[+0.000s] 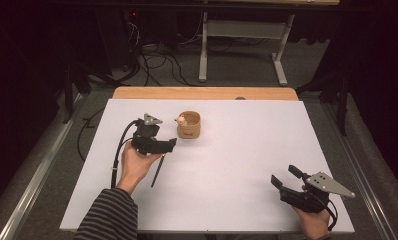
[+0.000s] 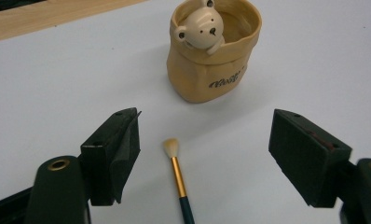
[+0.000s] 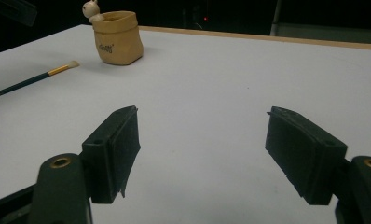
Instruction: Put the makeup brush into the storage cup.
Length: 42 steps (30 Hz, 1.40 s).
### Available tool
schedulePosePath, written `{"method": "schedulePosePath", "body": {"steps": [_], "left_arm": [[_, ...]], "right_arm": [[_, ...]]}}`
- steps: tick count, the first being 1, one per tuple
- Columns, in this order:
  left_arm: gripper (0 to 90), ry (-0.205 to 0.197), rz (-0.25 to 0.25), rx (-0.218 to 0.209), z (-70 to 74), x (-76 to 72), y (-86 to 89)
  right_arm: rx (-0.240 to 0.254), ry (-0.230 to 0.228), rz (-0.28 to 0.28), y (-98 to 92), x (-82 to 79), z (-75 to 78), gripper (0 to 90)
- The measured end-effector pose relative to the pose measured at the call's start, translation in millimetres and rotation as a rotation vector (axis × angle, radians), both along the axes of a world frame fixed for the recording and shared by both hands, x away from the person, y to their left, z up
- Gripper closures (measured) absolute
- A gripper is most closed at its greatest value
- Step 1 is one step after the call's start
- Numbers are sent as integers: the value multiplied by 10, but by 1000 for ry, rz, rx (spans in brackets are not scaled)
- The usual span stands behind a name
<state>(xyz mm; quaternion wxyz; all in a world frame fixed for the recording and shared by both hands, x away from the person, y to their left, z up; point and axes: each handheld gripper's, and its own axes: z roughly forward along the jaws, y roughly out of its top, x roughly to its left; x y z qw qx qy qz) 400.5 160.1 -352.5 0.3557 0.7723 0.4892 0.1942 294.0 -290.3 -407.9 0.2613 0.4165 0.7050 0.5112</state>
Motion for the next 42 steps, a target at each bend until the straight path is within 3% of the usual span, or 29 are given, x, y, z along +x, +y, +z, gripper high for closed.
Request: {"method": "schedulePosePath", "body": {"steps": [6, 10, 19, 24, 31, 42], "left_arm": [[264, 24, -2, 42, -15, 25, 5], [269, 71, -3, 59, -11, 43, 13], [284, 129, -2, 100, -21, 89, 11], [293, 154, 4, 112, -41, 110, 13], [314, 223, 15, 116, -84, 172, 22], [347, 274, 11, 139, -120, 224, -3]], "right_arm": [[-2, 1, 5, 3, -1, 0, 277], [-9, 1, 8, 7, 3, -2, 277], [-9, 6, 10, 8, 6, -4, 277], [-10, 7, 7, 10, 8, -5, 277], [-9, 7, 12, 10, 11, -7, 277], [-3, 17, 16, 16, 11, -9, 277]]}}
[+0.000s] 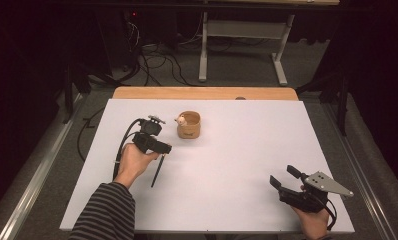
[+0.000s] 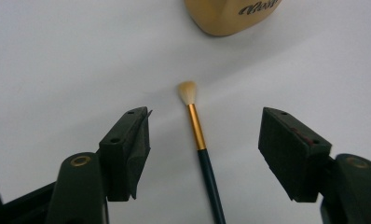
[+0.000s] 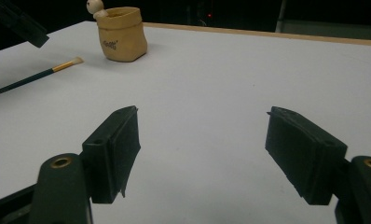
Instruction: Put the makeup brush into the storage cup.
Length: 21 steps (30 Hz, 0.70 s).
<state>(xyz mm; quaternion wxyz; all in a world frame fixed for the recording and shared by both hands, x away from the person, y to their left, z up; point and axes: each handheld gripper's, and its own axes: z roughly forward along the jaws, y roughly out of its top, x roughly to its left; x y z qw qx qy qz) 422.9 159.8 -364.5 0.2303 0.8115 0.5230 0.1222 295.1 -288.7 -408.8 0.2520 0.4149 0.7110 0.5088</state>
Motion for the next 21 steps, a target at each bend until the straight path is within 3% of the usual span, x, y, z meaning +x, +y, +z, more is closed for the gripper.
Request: {"method": "schedulePosePath", "body": {"steps": [14, 21], "left_arm": [[411, 61, -8, 25, -90, 78, -30], [417, 102, -10, 65, -163, 111, -70]], "right_arm": [[-4, -1, 15, 5, 3, -2, 279], [-4, -1, 18, 8, 4, -2, 279]]}}
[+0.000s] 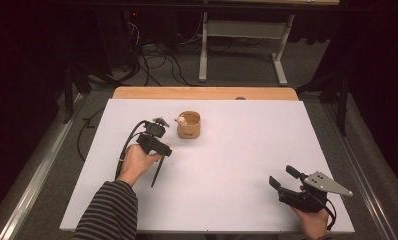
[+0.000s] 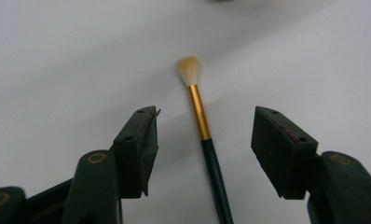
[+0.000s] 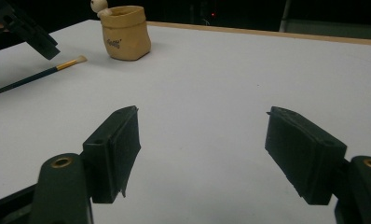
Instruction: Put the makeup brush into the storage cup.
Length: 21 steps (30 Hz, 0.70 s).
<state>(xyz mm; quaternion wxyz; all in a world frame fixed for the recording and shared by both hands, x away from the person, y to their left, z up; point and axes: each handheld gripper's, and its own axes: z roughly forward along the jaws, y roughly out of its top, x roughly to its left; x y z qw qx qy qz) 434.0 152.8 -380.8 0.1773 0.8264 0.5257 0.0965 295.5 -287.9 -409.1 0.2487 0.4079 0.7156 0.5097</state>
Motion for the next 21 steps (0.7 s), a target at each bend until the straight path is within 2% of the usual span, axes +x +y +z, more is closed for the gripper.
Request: {"method": "schedulePosePath", "body": {"steps": [4, 21], "left_arm": [[442, 37, 1, 33, -64, 28, -23], [562, 90, 11, 38, -149, 79, -43]], "right_arm": [[-3, -1, 3, 1, 0, -1, 280], [-10, 10, 9, 9, 5, -7, 282]]}}
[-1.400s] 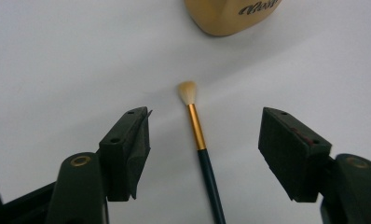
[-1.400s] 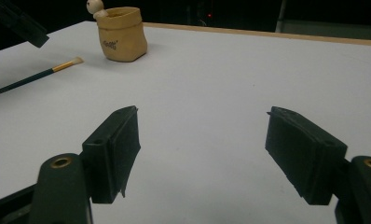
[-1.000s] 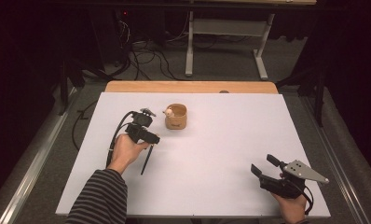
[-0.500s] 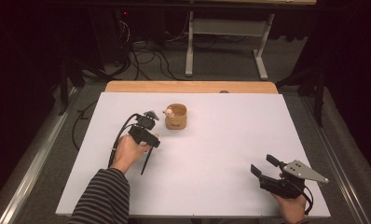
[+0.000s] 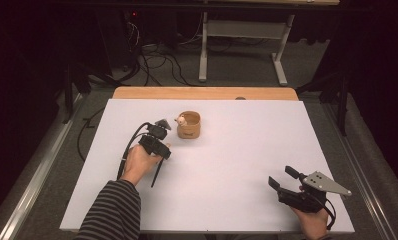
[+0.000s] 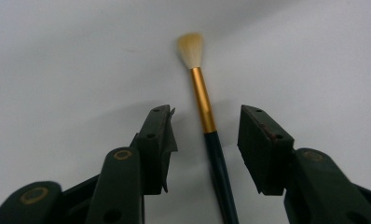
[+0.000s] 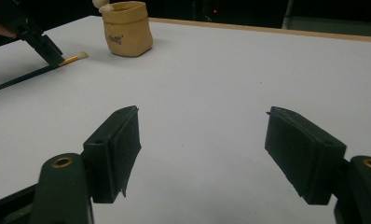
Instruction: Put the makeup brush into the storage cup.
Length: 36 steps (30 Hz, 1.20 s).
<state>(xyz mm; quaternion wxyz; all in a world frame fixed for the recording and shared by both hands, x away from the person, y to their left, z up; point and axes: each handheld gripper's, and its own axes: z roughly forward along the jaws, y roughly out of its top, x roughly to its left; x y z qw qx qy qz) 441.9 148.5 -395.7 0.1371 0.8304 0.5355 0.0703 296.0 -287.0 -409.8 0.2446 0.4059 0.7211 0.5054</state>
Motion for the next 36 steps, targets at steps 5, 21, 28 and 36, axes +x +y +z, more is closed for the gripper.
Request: {"method": "schedulePosePath", "body": {"steps": [5, 21, 28, 36], "left_arm": [[601, 22, -3, 0, -33, 18, -3], [689, 38, 9, -5, -41, 30, 25], [741, 39, 5, 1, -41, 30, 36], [791, 45, -6, 9, -39, 25, 44]], "right_arm": [[-6, -1, 1, 5, 1, -1, 282], [-13, 1, 5, 10, 5, -5, 284], [-16, 3, 6, 12, 4, -8, 285], [-22, 0, 6, 16, 6, -10, 285]]}}
